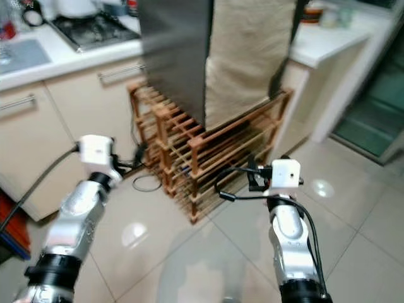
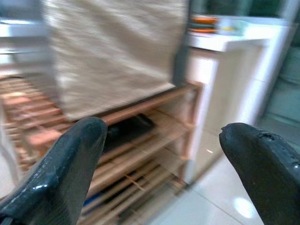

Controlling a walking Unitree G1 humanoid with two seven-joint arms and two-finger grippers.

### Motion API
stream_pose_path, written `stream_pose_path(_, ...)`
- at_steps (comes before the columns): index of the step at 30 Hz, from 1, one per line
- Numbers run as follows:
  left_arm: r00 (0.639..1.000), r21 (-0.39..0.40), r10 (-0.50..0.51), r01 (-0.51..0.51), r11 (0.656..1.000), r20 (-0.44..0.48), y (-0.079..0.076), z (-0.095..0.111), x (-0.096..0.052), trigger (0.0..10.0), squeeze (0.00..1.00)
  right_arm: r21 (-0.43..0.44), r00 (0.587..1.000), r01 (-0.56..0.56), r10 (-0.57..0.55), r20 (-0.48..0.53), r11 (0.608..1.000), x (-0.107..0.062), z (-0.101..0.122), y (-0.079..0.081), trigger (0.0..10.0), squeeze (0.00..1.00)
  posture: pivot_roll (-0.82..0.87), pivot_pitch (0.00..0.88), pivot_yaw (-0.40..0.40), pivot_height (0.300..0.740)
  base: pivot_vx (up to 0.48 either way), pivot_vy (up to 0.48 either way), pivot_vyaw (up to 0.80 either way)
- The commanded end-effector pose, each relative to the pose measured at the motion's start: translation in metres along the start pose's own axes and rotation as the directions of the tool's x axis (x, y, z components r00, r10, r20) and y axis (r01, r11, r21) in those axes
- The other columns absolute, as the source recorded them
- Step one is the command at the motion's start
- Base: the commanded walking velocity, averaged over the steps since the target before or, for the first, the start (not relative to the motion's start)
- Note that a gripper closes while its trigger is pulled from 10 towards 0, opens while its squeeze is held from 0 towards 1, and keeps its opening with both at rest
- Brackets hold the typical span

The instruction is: Restocking fridge

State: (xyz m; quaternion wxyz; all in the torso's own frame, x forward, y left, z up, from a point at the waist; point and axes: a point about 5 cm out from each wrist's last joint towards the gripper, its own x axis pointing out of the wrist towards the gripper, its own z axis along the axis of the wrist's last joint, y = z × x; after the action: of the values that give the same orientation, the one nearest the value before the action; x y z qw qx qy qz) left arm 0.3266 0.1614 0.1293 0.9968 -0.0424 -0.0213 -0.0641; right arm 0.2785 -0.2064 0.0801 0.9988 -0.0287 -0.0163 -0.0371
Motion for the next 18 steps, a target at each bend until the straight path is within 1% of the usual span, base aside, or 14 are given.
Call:
stream_pose_path(1,1.0,0.016,0.005,-0.005,1.0,0.008,0.002,0.003,-0.001,10.0,0.0,0.03,1.0,0.003,-0.004,0.011,1.0,0.002,0.003,0.002,10.0,0.0,-0.14,0.0,0.026,0.74,0.0,0.48,-0.7)
stream_pose_path(2,1.0,0.061,0.001,0.0,0.998,-0.023,0.001,0.001,0.0,10.0,0.0,0.037,1.0,0.002,-0.003,0.008,0.999,0.001,0.001,0.004,10.0,0.0,-0.14,0.0,0.025,0.74,0.0,0.0,-0.69)
stream_pose_path(3,1.0,0.079,0.003,-0.001,0.997,-0.031,0.001,0.0,0.0,10.0,0.0,0.037,1.0,0.0,-0.001,0.009,0.999,0.001,0.001,0.005,10.0,0.0,-0.14,0.0,0.025,0.74,0.0,0.0,-0.69)
stream_pose_path(6,1.0,0.056,-0.02,0.02,0.998,-0.007,-0.003,0.003,0.001,10.0,0.0,0.027,1.0,-0.007,0.006,0.015,1.0,0.001,0.001,0.007,10.0,0.0,-0.13,0.0,0.026,0.74,0.0,0.0,-0.7)
stream_pose_path(8,0.999,0.027,-0.034,0.033,0.999,0.027,-0.006,0.008,0.001,10.0,0.0,0.017,1.0,-0.012,0.011,0.021,1.0,0.0,0.0,0.009,10.0,0.0,-0.13,0.0,0.022,0.74,0.0,0.0,0.0)
stream_pose_path(9,0.998,0.023,-0.045,0.044,0.999,0.05,-0.008,0.012,0.001,10.0,0.0,0.011,1.0,-0.019,0.019,0.023,1.0,0.001,0.001,0.011,10.0,0.0,-0.12,0.0,0.017,0.74,0.48,0.0,0.0)
stream_pose_path(10,0.998,0.023,-0.045,0.044,0.999,0.05,-0.008,0.012,0.001,10.0,0.0,0.011,1.0,-0.019,0.019,0.023,1.0,0.001,0.001,0.011,10.0,0.0,-0.12,0.0,0.017,0.74,0.48,0.0,0.0)
stream_pose_path(12,0.995,0.061,-0.062,0.058,0.996,0.082,-0.012,0.02,0.002,10.0,0.0,-0.001,0.998,-0.045,0.045,0.036,0.999,0.001,0.005,0.014,10.0,0.0,-0.12,0.0,0.011,0.74,0.48,0.0,0.0)
stream_pose_path(15,0.984,0.091,-0.107,0.095,0.991,0.144,-0.021,0.032,0.003,10.0,0.0,-0.041,0.994,-0.088,0.09,0.054,0.995,0.001,0.008,0.019,10.0,0.0,-0.11,0.0,0.001,0.74,0.48,0.0,0.0)
stream_pose_path(17,0.982,0.1,-0.116,0.102,0.99,0.15,-0.022,0.033,0.003,10.0,0.0,-0.045,0.994,-0.09,0.093,0.056,0.995,0.002,0.008,0.019,10.0,0.0,-0.11,0.0,-0.003,0.74,0.48,0.0,0.0)
stream_pose_path(18,0.978,0.1,-0.123,0.107,0.989,0.166,-0.025,0.036,0.004,10.0,0.0,-0.039,0.995,-0.089,0.091,0.048,0.995,0.003,0.008,0.021,10.0,0.0,-0.1,0.0,-0.006,0.74,0.48,0.0,-0.61)
